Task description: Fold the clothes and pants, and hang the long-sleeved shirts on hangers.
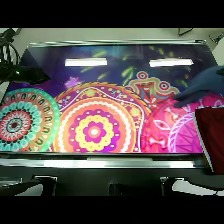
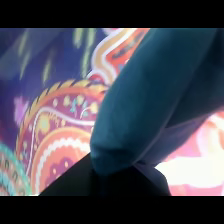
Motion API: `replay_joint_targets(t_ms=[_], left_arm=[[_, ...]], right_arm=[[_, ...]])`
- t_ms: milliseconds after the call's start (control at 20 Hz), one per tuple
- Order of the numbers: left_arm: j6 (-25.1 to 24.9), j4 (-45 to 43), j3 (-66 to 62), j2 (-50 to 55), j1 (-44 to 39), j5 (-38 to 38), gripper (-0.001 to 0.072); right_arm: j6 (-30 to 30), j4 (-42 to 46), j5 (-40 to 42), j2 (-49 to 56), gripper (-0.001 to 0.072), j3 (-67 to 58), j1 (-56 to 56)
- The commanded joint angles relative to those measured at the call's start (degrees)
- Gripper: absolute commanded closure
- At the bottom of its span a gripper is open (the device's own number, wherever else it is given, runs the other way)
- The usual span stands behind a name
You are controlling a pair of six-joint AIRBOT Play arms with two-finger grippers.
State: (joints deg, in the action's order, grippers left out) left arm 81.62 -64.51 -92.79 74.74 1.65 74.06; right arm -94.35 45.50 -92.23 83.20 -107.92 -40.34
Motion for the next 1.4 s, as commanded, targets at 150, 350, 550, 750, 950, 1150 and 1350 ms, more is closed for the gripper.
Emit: replay_joint_targets(t_ms=[150, 350, 550, 750, 950, 1150, 1350], left_arm=[[-0.9, 0.0, 0.0, 0.1, 0.0, -1.2, 0.0681], [-0.9, 1.4, 0.0, 0.1, 0.0, -1.2, 0.0681], [-2.4, 5.2, 0.0, 0.1, 0.0, -1.2, 0.0681], [-2.4, 5.2, 0.0, 0.1, 0.0, -1.2, 0.0681], [-2.3, 5.2, 0.0, 0.2, 0.0, -1.2, 0.0680], [-2.3, 5.2, 0.0, 0.1, 0.0, -1.2, 0.0680], [-2.1, 5.2, 0.0, 0.2, 0.0, -1.2, 0.0681]], right_arm=[[-6.2, 3.4, -8.0, -5.2, 0.0674, -2.2, -20.8], [-7.5, 11.7, -10.8, -5.9, 0.0674, -2.2, -27.2], [-7.5, 21.6, -9.3, -5.9, 0.0674, -2.1, -27.2], [-7.5, 30.1, -13.5, -5.9, 0.0673, -2.0, -27.2], [-6.6, 38.4, -13.0, -9.5, 0.0673, 9.6, -27.2], [-7.5, 42.9, -6.0, -15.3, 0.0672, 31.7, -27.2], [-7.5, 45.5, 1.4, -16.7, 0.0669, 45.9, -27.2]])
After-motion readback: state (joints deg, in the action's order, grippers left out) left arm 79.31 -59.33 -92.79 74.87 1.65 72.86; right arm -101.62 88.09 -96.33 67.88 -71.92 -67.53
